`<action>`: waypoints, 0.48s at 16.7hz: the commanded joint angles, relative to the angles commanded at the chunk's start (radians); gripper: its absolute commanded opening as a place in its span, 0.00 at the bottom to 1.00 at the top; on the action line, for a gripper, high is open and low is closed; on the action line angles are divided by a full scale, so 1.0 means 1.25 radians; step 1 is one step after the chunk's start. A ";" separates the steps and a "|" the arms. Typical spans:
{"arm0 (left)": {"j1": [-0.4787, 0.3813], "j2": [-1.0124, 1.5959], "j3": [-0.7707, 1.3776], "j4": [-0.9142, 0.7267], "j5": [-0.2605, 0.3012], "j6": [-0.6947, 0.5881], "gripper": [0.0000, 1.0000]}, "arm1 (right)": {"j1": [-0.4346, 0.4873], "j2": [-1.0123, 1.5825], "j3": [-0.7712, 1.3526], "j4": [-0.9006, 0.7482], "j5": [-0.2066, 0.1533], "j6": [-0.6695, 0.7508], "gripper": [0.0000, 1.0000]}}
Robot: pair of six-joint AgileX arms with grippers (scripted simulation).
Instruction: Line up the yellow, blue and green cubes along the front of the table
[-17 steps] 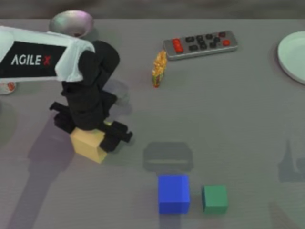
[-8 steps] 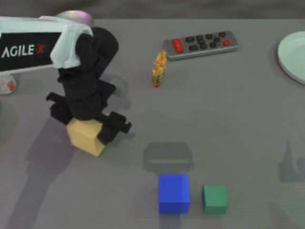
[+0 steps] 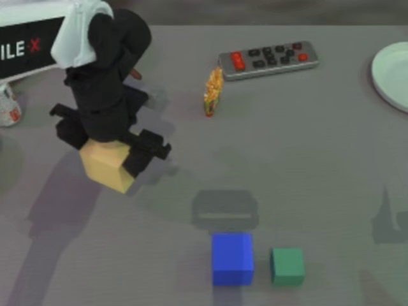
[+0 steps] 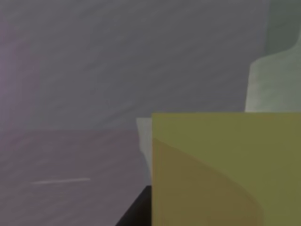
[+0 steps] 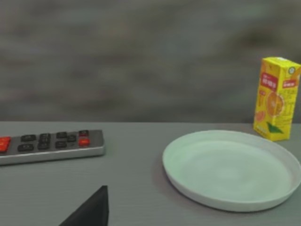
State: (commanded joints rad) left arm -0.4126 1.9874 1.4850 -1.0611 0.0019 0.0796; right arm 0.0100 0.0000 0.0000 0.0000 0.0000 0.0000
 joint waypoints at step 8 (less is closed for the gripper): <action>-0.099 -0.073 -0.074 -0.005 0.000 -0.228 0.00 | 0.000 0.000 0.000 0.000 0.000 0.000 1.00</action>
State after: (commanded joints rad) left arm -0.5362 1.8964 1.3924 -1.0678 0.0023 -0.2058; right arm 0.0100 0.0000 0.0000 0.0000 0.0000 0.0000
